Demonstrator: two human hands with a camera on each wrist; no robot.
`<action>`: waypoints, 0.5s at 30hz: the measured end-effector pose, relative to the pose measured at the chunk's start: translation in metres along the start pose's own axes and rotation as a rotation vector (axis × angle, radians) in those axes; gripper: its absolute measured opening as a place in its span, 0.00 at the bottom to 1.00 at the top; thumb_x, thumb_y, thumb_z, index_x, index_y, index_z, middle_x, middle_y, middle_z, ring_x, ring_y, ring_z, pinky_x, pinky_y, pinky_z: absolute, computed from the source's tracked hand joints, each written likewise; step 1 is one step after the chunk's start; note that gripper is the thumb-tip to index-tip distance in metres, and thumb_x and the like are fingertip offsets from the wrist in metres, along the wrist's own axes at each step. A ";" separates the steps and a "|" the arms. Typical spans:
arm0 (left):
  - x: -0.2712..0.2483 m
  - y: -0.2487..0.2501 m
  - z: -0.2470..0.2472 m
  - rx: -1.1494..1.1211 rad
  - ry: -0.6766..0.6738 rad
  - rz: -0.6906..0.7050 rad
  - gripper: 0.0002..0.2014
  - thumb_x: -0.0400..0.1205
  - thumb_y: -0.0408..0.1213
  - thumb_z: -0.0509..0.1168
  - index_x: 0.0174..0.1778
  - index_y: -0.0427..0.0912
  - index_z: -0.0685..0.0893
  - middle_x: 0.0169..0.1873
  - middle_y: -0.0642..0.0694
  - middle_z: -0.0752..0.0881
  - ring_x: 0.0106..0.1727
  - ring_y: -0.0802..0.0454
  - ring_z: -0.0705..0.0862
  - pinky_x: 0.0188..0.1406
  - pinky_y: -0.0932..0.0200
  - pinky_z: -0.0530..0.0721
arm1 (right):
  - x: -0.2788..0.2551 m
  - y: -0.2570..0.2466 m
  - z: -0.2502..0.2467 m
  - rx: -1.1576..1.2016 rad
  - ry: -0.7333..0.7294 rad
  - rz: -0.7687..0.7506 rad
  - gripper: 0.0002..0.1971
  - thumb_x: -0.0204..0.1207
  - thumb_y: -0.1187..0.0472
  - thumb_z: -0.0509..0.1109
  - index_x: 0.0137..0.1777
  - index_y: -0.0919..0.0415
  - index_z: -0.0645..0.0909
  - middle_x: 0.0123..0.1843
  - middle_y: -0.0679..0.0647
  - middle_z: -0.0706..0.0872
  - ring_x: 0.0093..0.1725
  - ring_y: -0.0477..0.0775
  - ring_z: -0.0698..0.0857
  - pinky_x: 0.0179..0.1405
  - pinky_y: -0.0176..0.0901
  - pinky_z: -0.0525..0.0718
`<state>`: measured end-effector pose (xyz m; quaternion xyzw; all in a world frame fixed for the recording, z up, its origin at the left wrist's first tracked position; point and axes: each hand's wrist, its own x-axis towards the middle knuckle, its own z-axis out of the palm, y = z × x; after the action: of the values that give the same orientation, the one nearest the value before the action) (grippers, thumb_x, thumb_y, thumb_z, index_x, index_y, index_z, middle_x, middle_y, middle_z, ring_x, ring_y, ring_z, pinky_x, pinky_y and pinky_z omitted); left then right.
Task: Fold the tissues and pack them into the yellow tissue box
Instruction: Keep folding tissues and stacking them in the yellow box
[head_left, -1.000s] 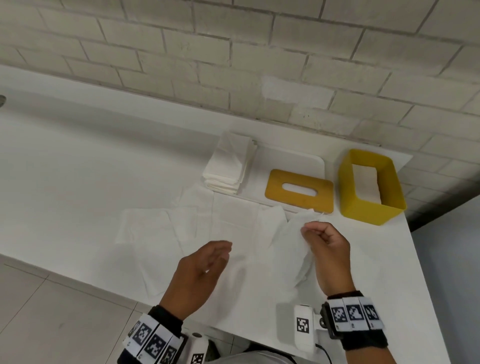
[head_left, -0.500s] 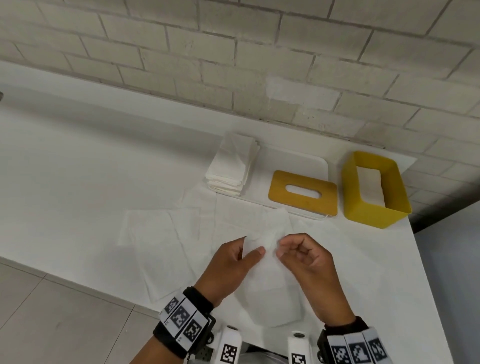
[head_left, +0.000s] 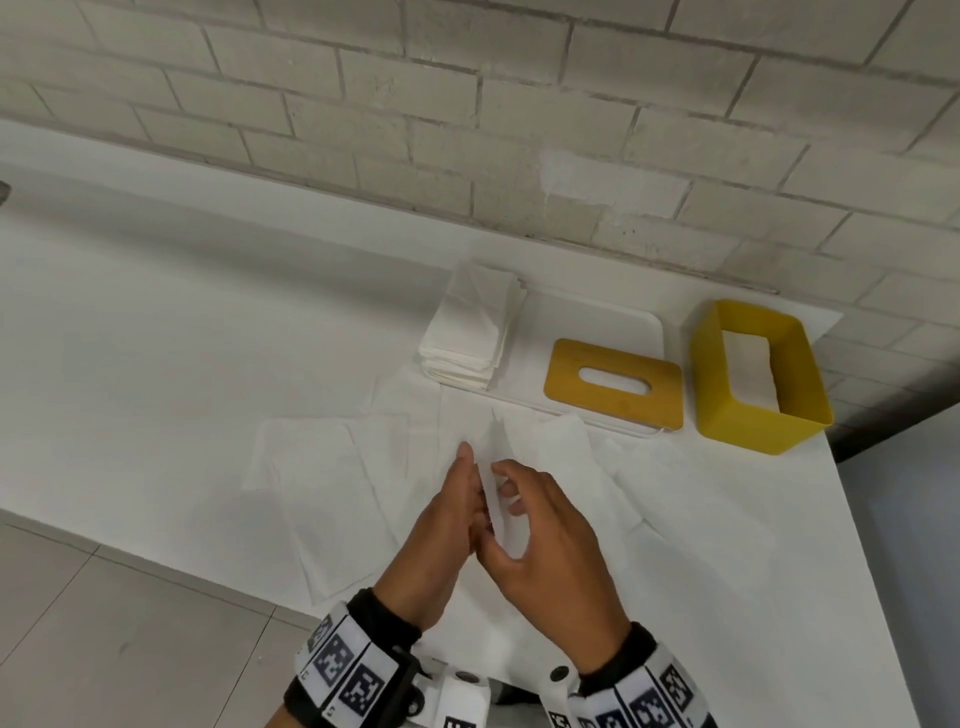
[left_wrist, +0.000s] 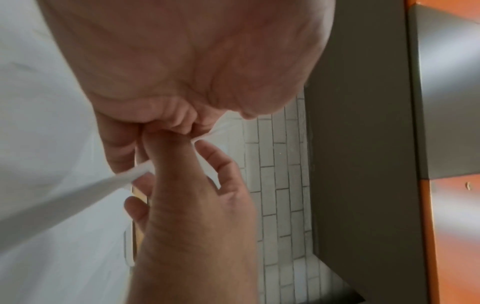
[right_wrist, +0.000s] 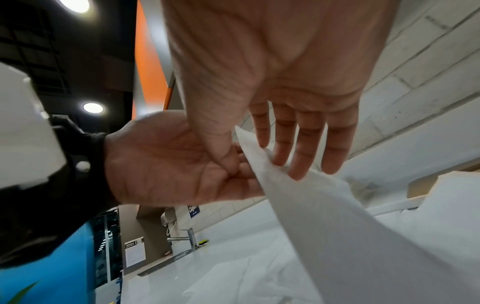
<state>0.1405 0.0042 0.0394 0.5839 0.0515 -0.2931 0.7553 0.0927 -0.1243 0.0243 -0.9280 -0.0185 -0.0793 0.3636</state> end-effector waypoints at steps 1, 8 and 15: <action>-0.002 0.000 -0.005 -0.021 -0.023 -0.004 0.31 0.88 0.64 0.44 0.74 0.53 0.83 0.64 0.48 0.91 0.68 0.52 0.88 0.78 0.51 0.78 | 0.000 -0.001 0.003 0.016 0.030 -0.007 0.22 0.80 0.48 0.72 0.73 0.45 0.75 0.59 0.38 0.82 0.56 0.36 0.81 0.56 0.26 0.81; -0.013 -0.007 -0.035 -0.011 -0.002 0.073 0.37 0.75 0.68 0.69 0.80 0.60 0.74 0.75 0.55 0.84 0.72 0.59 0.84 0.73 0.55 0.81 | 0.008 -0.015 0.002 0.287 0.231 0.046 0.08 0.82 0.66 0.73 0.52 0.51 0.88 0.43 0.35 0.89 0.47 0.36 0.87 0.49 0.23 0.81; -0.022 0.002 -0.052 -0.222 0.035 0.019 0.18 0.87 0.38 0.67 0.72 0.39 0.86 0.68 0.36 0.88 0.70 0.40 0.87 0.76 0.40 0.79 | 0.034 -0.026 -0.009 0.677 -0.048 0.322 0.09 0.84 0.63 0.71 0.54 0.48 0.89 0.46 0.39 0.93 0.49 0.35 0.89 0.53 0.29 0.83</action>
<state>0.1373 0.0602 0.0342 0.5023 0.0912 -0.2681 0.8170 0.1224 -0.1121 0.0538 -0.7480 0.0940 0.0114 0.6569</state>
